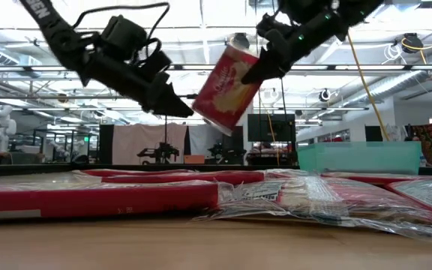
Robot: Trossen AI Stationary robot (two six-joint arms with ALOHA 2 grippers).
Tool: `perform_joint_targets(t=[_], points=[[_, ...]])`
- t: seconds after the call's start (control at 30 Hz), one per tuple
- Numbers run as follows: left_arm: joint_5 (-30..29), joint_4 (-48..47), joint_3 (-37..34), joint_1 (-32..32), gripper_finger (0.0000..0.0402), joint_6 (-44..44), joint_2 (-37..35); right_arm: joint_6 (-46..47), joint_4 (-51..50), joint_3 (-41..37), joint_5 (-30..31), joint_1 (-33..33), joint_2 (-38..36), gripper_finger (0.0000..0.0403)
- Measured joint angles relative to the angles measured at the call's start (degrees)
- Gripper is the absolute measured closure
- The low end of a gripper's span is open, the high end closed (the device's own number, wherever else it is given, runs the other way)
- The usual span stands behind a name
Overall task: Sort popcorn bags into baskets
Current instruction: Put the red popcorn bag into the green bin
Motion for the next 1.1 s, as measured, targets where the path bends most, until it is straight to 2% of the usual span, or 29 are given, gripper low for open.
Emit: perform_joint_targets(t=[0.17, 0.27, 0.37, 0.5, 0.6, 0.67, 0.77, 0.9, 0.97, 1.1], points=[[2.77, 14.03, -6.11, 0.04, 0.0216, -1.05, 0.00, 4.40, 21.82, -9.65, -6.25, 0.02, -0.50, 0.0388], [5.34, 19.50, -7.13, 0.06, 0.0212, -1.38, -0.02, 6.38, 35.63, -14.27, -7.57, -0.02, 0.22, 0.0388], [8.10, 23.30, -6.89, 0.04, 0.0197, -1.30, -0.02, 7.12, 44.06, -16.12, -7.68, -0.02, 1.34, 0.0387], [10.93, 27.15, -4.96, 0.04, 0.0180, -0.90, -0.02, 7.16, 48.21, -16.24, -7.74, 0.00, 2.74, 0.0387], [10.97, 27.04, -3.08, 0.04, 0.0187, -0.51, -0.02, 7.16, 49.02, -16.24, -7.74, 0.00, 2.88, 0.0387], [11.43, 27.02, -2.07, 0.04, 0.0209, 0.41, -0.02, 7.36, 49.48, -16.24, -7.73, 0.00, 2.81, 0.0387], [12.26, 26.97, -1.26, 0.04, 0.0268, 0.87, -0.02, 8.64, 49.47, -16.24, -7.51, 0.02, 2.84, 0.0387], [13.02, 25.35, -1.23, 1.26, 0.0366, -0.24, -0.01, 11.87, 46.91, -16.14, -6.03, 0.19, 2.68, 0.0375], [14.26, 23.44, -1.23, 2.77, 0.0381, -1.48, 0.06, 13.08, 40.12, -15.19, -3.24, 0.97, 1.52, 0.0359], [18.11, 18.61, -1.23, 6.39, 0.0362, -2.59, 0.07, 12.34, 17.70, -8.66, 5.57, 2.84, -0.70, 0.0309]])
